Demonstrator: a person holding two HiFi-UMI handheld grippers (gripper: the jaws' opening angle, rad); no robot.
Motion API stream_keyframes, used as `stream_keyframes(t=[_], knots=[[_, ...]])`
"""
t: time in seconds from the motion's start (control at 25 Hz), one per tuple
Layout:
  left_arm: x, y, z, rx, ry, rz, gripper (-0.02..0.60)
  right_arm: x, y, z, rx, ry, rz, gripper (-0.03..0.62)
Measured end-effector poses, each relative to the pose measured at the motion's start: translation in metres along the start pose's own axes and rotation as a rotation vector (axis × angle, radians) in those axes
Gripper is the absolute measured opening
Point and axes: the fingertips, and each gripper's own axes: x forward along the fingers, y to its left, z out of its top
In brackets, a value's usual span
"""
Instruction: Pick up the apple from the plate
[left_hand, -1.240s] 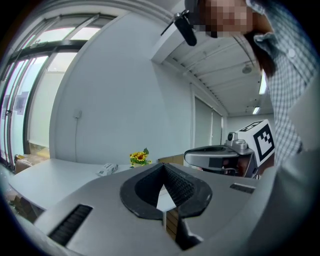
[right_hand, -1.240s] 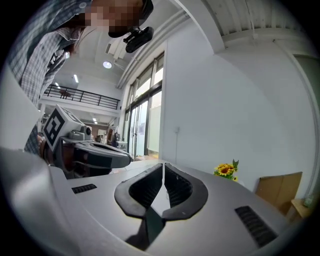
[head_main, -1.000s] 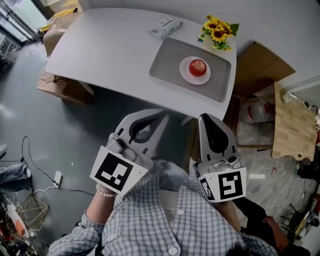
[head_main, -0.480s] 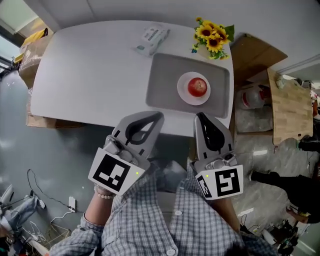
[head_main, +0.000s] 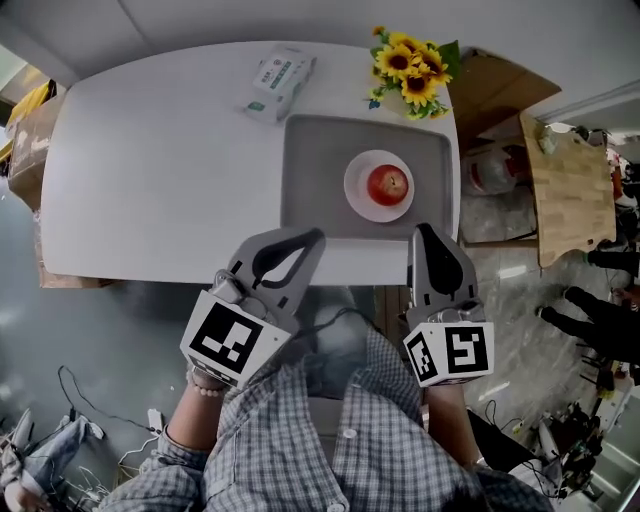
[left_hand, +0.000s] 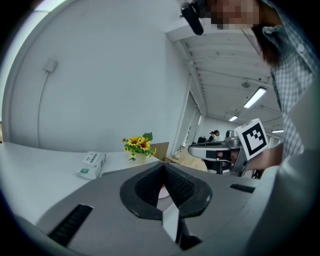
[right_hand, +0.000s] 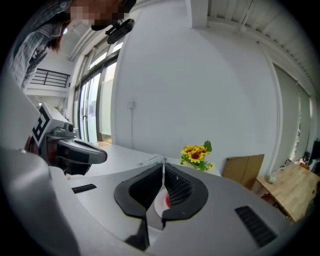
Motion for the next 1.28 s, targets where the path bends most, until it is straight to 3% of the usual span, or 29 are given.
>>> stream_keyframes(t=[0.12, 0.44, 0.72, 0.92, 1.12, 1.28], knots=[[0.012, 0.007, -0.005, -0.017, 0.022, 0.001, 0.010, 0.009, -0.017, -0.007, -0.009, 0.033, -0.026, 0.028], [0.042, 0.038, -0.015, -0.048, 0.077, 0.094, 0.011, 0.043, -0.052, -0.034, -0.004, 0.123, -0.013, 0.028], [0.082, 0.057, -0.035, -0.116, 0.137, 0.185, 0.011, 0.075, -0.089, -0.075, 0.070, 0.253, -0.019, 0.029], [0.108, 0.068, -0.059, -0.181, 0.203, 0.231, 0.011, 0.095, -0.103, -0.111, 0.102, 0.353, 0.021, 0.029], [0.131, 0.072, -0.082, -0.245, 0.272, 0.227, 0.011, 0.107, -0.107, -0.147, 0.163, 0.473, 0.068, 0.031], [0.143, 0.076, -0.101, -0.267, 0.333, 0.255, 0.012, 0.114, -0.104, -0.168, 0.195, 0.545, 0.126, 0.091]])
